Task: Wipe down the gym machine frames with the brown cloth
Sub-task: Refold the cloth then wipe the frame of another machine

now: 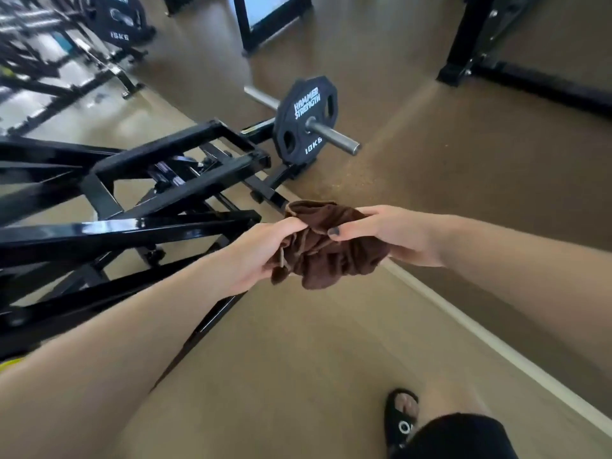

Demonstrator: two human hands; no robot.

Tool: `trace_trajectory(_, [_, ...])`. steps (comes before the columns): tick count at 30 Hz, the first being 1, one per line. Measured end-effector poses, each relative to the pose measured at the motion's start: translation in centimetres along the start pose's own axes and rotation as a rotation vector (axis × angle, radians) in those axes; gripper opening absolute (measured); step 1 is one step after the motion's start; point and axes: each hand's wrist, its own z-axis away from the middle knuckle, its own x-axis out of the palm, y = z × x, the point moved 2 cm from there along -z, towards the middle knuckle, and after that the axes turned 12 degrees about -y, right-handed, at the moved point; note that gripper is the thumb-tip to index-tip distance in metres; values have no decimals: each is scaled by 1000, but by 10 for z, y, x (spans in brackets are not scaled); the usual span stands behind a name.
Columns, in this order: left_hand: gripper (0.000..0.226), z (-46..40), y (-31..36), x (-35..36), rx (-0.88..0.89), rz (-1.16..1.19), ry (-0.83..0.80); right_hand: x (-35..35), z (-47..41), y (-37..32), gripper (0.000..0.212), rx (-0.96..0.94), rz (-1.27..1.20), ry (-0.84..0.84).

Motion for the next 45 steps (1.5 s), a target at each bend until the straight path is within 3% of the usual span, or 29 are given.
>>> trace_trajectory(4, [25,33,86,27,-37,39,-42,-12,78,-71,39,-32,14,3])
trace_trajectory(10, [29,71,205,55,-129,-42,5,-35,172,-152,43,-3,-163,-79])
trace_trajectory(17, [28,90,314,64,-107,-271,130,-78,240,-231,46,-11,-181,176])
trace_trajectory(19, [21,91,335,66,-97,-204,152,-91,249,-255,49,-19,-165,203])
trace_trajectory(24, [25,92,386,59,22,-60,139,-117,249,-304,43,85,111,335])
trace_trajectory(27, [38,86,418,52,55,-134,59,-119,237,-324,49,111,297,317])
trace_trajectory(31, [48,64,472,38,93,-430,-22,-120,215,-345,72,-6,178,224])
trace_trajectory(36, [51,38,550,21,97,-608,-172,-145,187,-375,71,-156,-19,270])
trace_trajectory(39, [43,20,593,19,102,-756,-186,-168,169,-392,72,-181,81,370])
trace_trajectory(45, [30,-34,675,30,111,-797,-216,-259,157,-421,56,-269,258,441])
